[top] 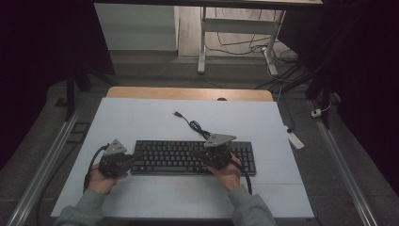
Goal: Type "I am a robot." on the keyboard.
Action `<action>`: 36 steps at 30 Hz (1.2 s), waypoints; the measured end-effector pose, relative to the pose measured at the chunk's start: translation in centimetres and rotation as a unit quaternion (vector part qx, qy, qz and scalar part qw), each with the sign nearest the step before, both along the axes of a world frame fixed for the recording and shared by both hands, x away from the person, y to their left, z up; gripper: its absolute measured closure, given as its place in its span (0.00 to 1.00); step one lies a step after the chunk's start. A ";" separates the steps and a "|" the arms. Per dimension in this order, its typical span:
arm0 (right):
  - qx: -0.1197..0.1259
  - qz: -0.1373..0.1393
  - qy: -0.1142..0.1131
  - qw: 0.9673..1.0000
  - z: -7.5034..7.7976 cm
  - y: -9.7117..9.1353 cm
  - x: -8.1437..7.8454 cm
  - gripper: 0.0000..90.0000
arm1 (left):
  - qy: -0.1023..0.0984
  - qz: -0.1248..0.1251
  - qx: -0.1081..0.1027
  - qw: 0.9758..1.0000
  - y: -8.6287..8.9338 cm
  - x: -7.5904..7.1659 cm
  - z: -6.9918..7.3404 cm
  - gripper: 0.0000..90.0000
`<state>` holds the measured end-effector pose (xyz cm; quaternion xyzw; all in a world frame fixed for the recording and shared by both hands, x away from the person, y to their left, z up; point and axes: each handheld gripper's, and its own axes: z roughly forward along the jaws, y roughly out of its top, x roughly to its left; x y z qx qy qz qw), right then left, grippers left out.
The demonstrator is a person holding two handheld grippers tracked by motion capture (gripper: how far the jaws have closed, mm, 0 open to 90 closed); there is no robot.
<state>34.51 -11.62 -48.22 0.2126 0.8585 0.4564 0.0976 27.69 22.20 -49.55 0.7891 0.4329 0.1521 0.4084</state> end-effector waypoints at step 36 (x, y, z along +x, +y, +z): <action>-0.042 -0.005 0.030 0.999 -2.6 4.6 2.9 0.99 | 0.048 0.012 0.058 0.997 -0.1 1.3 -3.0 0.98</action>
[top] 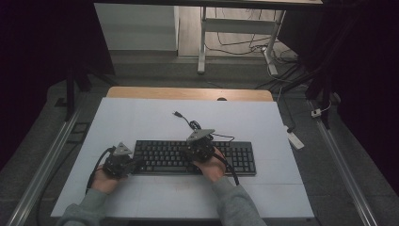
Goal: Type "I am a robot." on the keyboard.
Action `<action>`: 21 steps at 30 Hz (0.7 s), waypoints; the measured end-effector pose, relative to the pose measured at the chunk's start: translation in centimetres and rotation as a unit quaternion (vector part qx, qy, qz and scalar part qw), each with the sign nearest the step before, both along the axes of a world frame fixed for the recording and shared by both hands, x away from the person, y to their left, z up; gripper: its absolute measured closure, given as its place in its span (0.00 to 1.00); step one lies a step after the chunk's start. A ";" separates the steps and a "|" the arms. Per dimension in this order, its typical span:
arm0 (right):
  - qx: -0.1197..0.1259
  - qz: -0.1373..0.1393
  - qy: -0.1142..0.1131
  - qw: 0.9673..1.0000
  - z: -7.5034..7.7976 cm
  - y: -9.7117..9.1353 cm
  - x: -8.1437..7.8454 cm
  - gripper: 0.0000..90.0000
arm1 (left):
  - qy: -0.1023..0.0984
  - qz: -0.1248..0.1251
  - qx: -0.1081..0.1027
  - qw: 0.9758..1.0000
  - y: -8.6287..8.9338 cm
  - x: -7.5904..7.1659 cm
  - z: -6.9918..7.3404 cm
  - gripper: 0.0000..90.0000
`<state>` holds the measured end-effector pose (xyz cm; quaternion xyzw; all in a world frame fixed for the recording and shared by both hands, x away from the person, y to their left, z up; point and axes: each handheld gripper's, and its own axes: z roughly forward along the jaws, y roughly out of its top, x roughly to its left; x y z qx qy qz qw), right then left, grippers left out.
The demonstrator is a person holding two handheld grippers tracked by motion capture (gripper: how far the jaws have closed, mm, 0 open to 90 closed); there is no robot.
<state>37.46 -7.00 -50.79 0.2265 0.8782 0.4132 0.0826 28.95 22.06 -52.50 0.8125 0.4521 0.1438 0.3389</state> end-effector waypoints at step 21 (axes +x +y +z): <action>-0.016 -0.015 0.005 1.000 -0.7 0.8 0.6 0.99 | -0.002 -0.003 0.004 1.000 0.0 -0.1 -0.1 0.98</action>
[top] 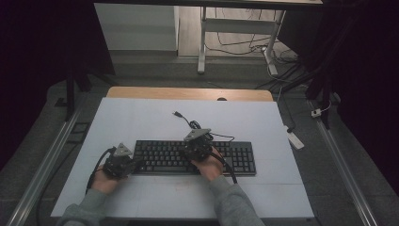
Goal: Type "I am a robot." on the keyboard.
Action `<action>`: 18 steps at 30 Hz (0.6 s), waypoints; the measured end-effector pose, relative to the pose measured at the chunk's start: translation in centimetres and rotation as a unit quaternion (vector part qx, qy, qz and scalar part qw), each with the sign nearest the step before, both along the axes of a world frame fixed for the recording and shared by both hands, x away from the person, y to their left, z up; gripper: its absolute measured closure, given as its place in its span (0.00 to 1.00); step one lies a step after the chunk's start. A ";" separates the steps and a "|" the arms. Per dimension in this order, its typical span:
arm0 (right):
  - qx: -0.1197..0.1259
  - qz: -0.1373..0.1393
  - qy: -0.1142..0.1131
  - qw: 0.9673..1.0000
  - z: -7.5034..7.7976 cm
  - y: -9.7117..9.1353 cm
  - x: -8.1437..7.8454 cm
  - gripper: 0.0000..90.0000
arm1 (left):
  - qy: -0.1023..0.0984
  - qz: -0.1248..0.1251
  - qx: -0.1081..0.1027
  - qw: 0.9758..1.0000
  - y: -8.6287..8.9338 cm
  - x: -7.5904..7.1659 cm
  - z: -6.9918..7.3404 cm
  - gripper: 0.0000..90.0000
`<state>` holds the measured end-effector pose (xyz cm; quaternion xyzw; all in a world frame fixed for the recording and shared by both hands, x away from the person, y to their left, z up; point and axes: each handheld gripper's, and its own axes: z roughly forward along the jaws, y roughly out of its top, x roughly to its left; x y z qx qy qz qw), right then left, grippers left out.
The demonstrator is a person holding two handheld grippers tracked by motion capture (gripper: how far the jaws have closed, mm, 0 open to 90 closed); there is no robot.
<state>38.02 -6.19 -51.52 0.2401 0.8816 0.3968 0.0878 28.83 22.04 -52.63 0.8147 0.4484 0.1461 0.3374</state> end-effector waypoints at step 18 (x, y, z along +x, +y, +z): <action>-0.004 0.004 -0.009 1.000 0.1 0.2 -0.2 1.00 | -0.003 0.001 0.000 1.000 -0.1 0.0 0.0 0.99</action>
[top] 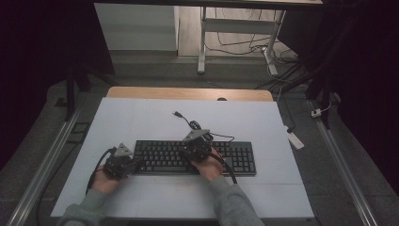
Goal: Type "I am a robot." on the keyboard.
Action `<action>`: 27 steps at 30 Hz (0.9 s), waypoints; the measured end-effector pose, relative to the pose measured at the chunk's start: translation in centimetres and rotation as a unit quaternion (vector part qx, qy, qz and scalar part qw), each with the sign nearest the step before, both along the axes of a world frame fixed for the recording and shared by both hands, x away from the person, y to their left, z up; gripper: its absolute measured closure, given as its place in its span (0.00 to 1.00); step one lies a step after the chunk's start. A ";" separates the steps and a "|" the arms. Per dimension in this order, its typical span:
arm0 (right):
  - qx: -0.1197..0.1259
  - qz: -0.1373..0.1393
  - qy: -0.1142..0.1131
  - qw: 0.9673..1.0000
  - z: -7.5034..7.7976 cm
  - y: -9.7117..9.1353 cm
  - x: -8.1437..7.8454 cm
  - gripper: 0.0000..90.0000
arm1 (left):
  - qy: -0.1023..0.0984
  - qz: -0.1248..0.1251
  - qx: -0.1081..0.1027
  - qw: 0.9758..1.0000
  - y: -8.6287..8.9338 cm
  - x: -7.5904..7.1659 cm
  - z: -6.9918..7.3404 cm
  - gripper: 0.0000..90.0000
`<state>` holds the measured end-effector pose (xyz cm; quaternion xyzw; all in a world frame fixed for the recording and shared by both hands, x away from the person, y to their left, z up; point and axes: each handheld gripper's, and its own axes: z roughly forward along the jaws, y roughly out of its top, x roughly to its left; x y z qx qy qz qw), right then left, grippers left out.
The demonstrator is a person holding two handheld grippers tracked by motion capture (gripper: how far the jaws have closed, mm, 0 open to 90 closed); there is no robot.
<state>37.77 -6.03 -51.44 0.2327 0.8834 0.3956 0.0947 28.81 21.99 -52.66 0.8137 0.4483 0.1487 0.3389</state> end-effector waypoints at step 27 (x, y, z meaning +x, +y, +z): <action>0.057 -0.033 -0.036 0.997 2.8 -8.7 -3.0 0.67 | -0.030 0.026 -0.063 0.997 0.8 -0.2 1.4 0.46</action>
